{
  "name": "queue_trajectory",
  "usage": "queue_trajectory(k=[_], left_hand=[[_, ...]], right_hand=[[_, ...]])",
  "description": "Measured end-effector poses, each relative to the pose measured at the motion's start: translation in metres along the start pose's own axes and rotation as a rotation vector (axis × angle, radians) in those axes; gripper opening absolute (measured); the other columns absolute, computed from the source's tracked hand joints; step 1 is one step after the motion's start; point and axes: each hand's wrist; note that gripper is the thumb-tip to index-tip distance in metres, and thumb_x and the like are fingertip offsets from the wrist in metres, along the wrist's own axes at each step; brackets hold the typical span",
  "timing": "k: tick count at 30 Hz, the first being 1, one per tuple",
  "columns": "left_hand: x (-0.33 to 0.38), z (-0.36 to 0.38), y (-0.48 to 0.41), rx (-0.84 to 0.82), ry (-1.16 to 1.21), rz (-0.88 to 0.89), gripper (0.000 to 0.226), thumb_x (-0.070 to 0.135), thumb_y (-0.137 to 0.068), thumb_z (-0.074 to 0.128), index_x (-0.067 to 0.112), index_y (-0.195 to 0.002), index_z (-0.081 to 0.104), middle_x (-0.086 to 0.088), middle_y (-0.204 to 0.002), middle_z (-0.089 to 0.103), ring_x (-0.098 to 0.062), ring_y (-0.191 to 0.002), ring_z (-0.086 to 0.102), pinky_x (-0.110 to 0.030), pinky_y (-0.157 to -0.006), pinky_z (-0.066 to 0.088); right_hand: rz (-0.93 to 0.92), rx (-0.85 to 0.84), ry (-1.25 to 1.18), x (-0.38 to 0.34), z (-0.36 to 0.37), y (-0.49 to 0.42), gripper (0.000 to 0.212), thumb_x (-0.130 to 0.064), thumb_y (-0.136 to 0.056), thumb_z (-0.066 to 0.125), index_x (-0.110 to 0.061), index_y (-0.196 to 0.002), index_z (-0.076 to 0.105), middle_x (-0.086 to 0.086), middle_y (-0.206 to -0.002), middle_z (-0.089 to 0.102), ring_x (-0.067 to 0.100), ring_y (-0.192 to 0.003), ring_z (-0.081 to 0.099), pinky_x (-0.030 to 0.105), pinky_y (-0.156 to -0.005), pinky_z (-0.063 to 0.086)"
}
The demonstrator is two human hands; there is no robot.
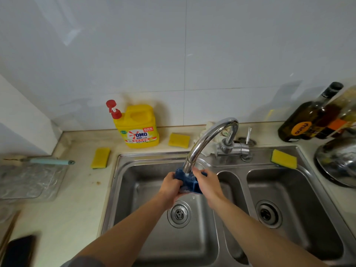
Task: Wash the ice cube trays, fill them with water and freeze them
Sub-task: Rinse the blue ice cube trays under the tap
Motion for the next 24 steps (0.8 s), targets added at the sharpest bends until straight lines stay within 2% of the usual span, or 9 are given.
queue_trajectory(k=[2, 5, 7, 10, 13, 17, 20, 22, 24], left_hand=[[-0.001, 0.0, 0.001, -0.031, -0.018, 0.002, 0.045, -0.016, -0.086, 0.04, 0.002, -0.123, 0.06, -0.024, -0.11, 0.073, -0.037, -0.099, 0.073, -0.045, -0.083, 0.062], [0.003, 0.004, 0.008, -0.009, -0.124, 0.018, 0.039, -0.004, -0.089, 0.045, 0.019, -0.111, 0.067, -0.004, -0.092, 0.078, -0.022, -0.085, 0.074, -0.027, -0.065, 0.058], [0.007, 0.007, 0.012, 0.0, -0.2, 0.042, 0.032, 0.004, -0.084, 0.048, 0.023, -0.104, 0.064, 0.0, -0.08, 0.075, -0.015, -0.071, 0.068, -0.026, -0.057, 0.054], [0.009, 0.009, 0.017, -0.033, -0.243, 0.041, 0.022, 0.009, -0.082, 0.049, 0.017, -0.099, 0.059, 0.001, -0.066, 0.061, -0.01, -0.053, 0.056, -0.027, -0.051, 0.047], [0.006, 0.003, 0.016, 0.024, -0.251, 0.033, 0.024, 0.001, -0.092, 0.042, 0.01, -0.103, 0.061, -0.007, -0.076, 0.06, -0.012, -0.055, 0.054, -0.027, -0.051, 0.047], [0.002, 0.002, 0.017, 0.092, -0.215, 0.067, 0.025, -0.003, -0.091, 0.042, 0.007, -0.103, 0.062, -0.01, -0.078, 0.063, -0.012, -0.056, 0.055, -0.027, -0.052, 0.049], [0.006, 0.004, 0.018, 0.152, -0.204, 0.156, 0.023, -0.001, -0.093, 0.045, 0.012, -0.106, 0.06, -0.011, -0.085, 0.068, -0.011, -0.056, 0.058, -0.025, -0.051, 0.049], [0.009, 0.003, 0.018, 0.184, -0.226, 0.216, 0.026, -0.002, -0.094, 0.046, 0.015, -0.109, 0.059, -0.012, -0.094, 0.069, -0.015, -0.064, 0.061, -0.024, -0.053, 0.051], [0.013, 0.001, 0.019, 0.184, -0.275, 0.257, 0.026, -0.001, -0.096, 0.049, 0.016, -0.114, 0.057, -0.011, -0.1, 0.068, -0.019, -0.073, 0.065, -0.024, -0.055, 0.054]], right_hand=[[-0.015, 0.009, -0.038, 0.0, 0.001, 0.0, 0.035, -0.05, -0.092, 0.067, -0.015, -0.09, 0.069, 0.006, -0.09, 0.073, 0.02, -0.081, 0.073, 0.027, -0.055, 0.053], [0.036, 0.02, -0.122, -0.004, 0.001, -0.002, 0.031, -0.048, -0.092, 0.067, -0.017, -0.093, 0.071, 0.008, -0.095, 0.074, 0.024, -0.086, 0.073, 0.032, -0.061, 0.054], [0.105, 0.012, -0.199, -0.006, -0.003, -0.005, 0.03, -0.048, -0.093, 0.066, -0.018, -0.094, 0.073, 0.009, -0.094, 0.075, 0.027, -0.084, 0.073, 0.032, -0.059, 0.053], [0.195, 0.008, -0.264, -0.005, -0.007, -0.008, 0.034, -0.047, -0.095, 0.065, -0.014, -0.096, 0.071, 0.011, -0.088, 0.074, 0.027, -0.074, 0.071, 0.03, -0.055, 0.051], [0.13, 0.009, -0.133, -0.003, -0.002, -0.01, 0.041, -0.048, -0.095, 0.063, -0.008, -0.09, 0.07, 0.015, -0.082, 0.073, 0.027, -0.065, 0.07, 0.028, -0.046, 0.049], [0.003, -0.021, -0.017, -0.009, 0.002, -0.01, 0.043, -0.05, -0.096, 0.063, -0.008, -0.093, 0.073, 0.019, -0.092, 0.075, 0.03, -0.075, 0.075, 0.03, -0.049, 0.055], [0.134, -0.084, -0.139, -0.013, 0.002, -0.01, 0.044, -0.056, -0.094, 0.064, -0.014, -0.103, 0.071, 0.016, -0.1, 0.075, 0.032, -0.083, 0.076, 0.033, -0.054, 0.058], [0.257, -0.14, -0.232, -0.011, 0.002, -0.009, 0.052, -0.063, -0.094, 0.06, -0.015, -0.112, 0.068, 0.019, -0.106, 0.073, 0.036, -0.089, 0.074, 0.038, -0.061, 0.06], [0.321, -0.178, -0.309, -0.006, 0.002, -0.01, 0.06, -0.068, -0.094, 0.055, -0.013, -0.116, 0.068, 0.021, -0.106, 0.073, 0.031, -0.078, 0.069, 0.034, -0.057, 0.056]])
Point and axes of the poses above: each hand's wrist, its own y-axis away from the middle knuckle, its own z-axis out of the palm, x = y × z
